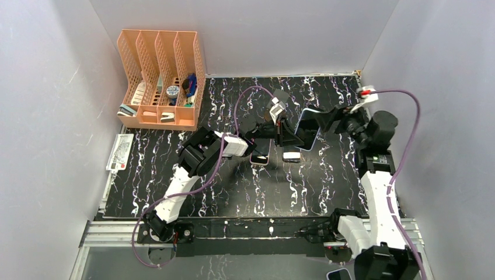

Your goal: Place the phone on the phone stand

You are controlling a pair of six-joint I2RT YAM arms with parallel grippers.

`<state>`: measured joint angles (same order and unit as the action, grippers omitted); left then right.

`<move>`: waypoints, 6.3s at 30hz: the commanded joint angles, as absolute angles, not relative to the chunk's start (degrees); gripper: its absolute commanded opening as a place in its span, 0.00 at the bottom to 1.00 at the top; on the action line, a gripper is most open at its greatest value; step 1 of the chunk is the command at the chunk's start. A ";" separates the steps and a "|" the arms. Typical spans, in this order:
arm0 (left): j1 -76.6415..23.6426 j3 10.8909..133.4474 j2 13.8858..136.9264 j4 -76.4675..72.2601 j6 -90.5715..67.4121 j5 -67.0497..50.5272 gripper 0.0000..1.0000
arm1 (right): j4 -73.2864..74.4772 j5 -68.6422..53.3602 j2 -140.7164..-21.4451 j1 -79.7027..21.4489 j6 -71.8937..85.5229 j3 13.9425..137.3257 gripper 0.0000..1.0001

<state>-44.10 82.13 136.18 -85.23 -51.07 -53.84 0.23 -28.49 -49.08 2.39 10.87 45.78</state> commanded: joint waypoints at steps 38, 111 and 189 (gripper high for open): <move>-44.72 88.16 130.09 -101.11 -53.75 -57.46 0.00 | -26.31 -51.84 -62.07 10.11 24.92 41.87 0.68; -39.68 91.61 134.44 -96.34 -55.55 -55.14 0.68 | -45.77 -66.30 -78.69 13.36 32.17 53.85 0.01; -29.44 92.72 135.52 -91.49 -57.04 -57.22 0.82 | -78.13 -71.91 -118.50 13.48 43.32 71.40 0.01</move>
